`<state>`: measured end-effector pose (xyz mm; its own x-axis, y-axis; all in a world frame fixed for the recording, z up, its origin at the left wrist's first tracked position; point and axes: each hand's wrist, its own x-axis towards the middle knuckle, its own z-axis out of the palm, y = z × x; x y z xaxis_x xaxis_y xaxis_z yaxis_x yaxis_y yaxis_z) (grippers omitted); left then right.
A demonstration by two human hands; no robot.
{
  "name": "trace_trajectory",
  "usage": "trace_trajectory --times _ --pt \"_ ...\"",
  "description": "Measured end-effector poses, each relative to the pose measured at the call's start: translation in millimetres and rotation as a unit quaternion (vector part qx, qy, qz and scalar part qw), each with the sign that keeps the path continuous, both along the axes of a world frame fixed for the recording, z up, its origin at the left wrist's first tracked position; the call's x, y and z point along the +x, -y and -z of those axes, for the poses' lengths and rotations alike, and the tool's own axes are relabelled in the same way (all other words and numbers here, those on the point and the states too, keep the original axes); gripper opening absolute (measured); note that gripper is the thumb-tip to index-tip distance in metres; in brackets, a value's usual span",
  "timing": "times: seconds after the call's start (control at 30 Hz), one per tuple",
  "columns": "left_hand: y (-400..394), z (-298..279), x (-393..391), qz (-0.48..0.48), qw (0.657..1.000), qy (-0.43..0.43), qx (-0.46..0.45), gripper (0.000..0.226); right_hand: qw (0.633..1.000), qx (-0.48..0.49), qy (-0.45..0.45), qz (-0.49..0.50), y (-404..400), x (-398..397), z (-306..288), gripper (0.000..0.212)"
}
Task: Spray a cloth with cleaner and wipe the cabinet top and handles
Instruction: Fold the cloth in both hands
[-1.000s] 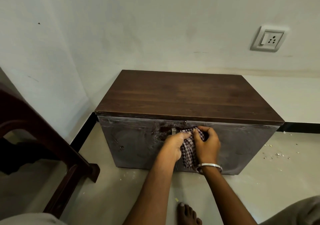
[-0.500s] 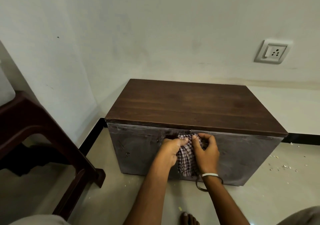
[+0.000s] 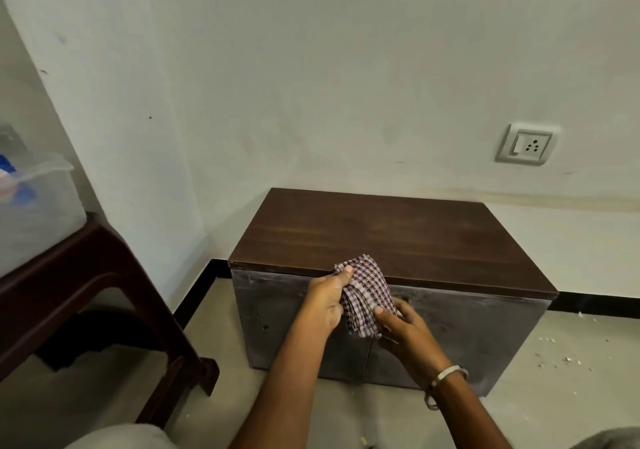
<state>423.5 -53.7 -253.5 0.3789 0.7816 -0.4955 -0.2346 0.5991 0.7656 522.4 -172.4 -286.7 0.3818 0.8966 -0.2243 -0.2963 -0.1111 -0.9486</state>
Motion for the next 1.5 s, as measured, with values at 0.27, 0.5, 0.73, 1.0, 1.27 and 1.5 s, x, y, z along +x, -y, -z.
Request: trace_trajectory --times 0.27,0.5,0.73,1.0,1.27,1.5 --pt "-5.5 -53.5 -31.3 0.013 0.999 0.01 0.04 0.012 0.997 0.053 -0.01 0.06 -15.4 -20.0 -49.3 0.039" --pt "-16.3 -116.4 -97.8 0.016 0.99 -0.071 0.123 0.02 0.996 0.065 0.053 0.014 -41.4 -52.6 -110.0 0.043" --pt "-21.2 -176.5 -182.3 -0.052 0.968 -0.129 0.207 0.038 0.993 0.09 0.062 -0.045 -74.6 -119.2 -171.5 0.047" --pt "-15.4 -237.5 -291.6 -0.139 0.935 -0.197 0.259 0.047 0.982 0.097 0.028 -0.157 -97.0 -217.6 -232.6 0.04" --pt "-4.2 -279.0 -386.9 -0.223 0.899 -0.287 0.245 0.036 0.957 0.102 0.035 -0.269 -103.5 -314.4 -281.5 0.003" --pt "-9.7 -279.3 -442.0 -0.289 0.871 -0.337 0.21 0.017 0.929 0.097 0.205 -0.291 -132.9 -381.1 -300.3 0.016"
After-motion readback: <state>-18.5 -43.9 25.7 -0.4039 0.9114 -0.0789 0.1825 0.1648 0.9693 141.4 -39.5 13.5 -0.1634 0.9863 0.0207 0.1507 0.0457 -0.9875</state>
